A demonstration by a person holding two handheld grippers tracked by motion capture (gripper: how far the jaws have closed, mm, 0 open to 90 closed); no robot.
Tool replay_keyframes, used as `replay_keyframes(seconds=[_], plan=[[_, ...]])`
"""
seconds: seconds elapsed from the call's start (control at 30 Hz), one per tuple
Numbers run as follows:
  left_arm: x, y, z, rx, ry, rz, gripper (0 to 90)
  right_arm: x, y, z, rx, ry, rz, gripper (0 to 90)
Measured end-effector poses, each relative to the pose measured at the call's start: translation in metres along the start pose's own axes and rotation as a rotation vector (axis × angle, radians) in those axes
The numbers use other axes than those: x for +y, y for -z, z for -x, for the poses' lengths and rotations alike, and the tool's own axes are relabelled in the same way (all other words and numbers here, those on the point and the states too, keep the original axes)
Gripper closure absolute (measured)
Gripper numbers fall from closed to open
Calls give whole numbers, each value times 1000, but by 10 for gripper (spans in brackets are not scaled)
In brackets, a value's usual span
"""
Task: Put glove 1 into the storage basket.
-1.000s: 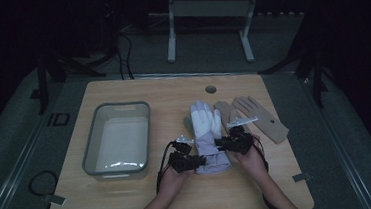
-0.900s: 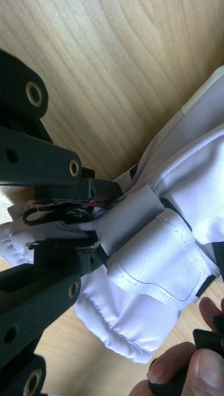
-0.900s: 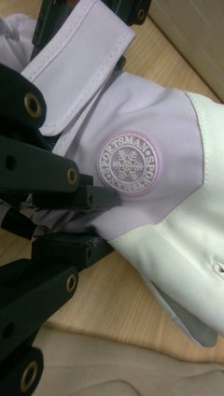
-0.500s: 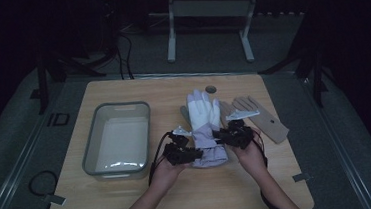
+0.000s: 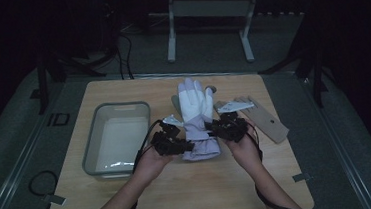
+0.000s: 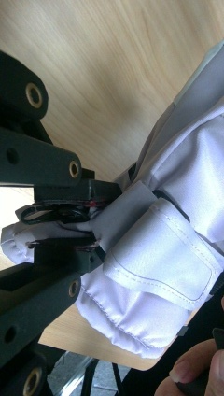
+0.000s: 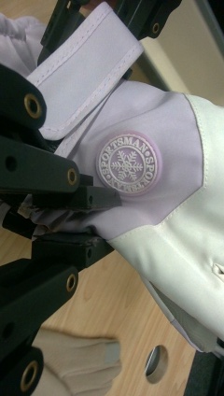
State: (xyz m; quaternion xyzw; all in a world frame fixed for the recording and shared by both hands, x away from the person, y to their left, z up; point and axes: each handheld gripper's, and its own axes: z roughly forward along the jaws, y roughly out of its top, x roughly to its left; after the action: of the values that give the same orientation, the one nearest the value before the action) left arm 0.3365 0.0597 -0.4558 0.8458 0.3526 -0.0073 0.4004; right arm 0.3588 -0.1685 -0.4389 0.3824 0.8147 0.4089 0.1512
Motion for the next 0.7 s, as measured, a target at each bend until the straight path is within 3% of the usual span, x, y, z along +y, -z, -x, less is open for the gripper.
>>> replay_keyframes(seconds=[0.3,0.7], plan=[[-6,34,-17,21,-10,-11,756,24,-12,-24,15,16,16,790],[-32,89,-47,75,16,-56,756,54,-51,-74,81,42,7,789]])
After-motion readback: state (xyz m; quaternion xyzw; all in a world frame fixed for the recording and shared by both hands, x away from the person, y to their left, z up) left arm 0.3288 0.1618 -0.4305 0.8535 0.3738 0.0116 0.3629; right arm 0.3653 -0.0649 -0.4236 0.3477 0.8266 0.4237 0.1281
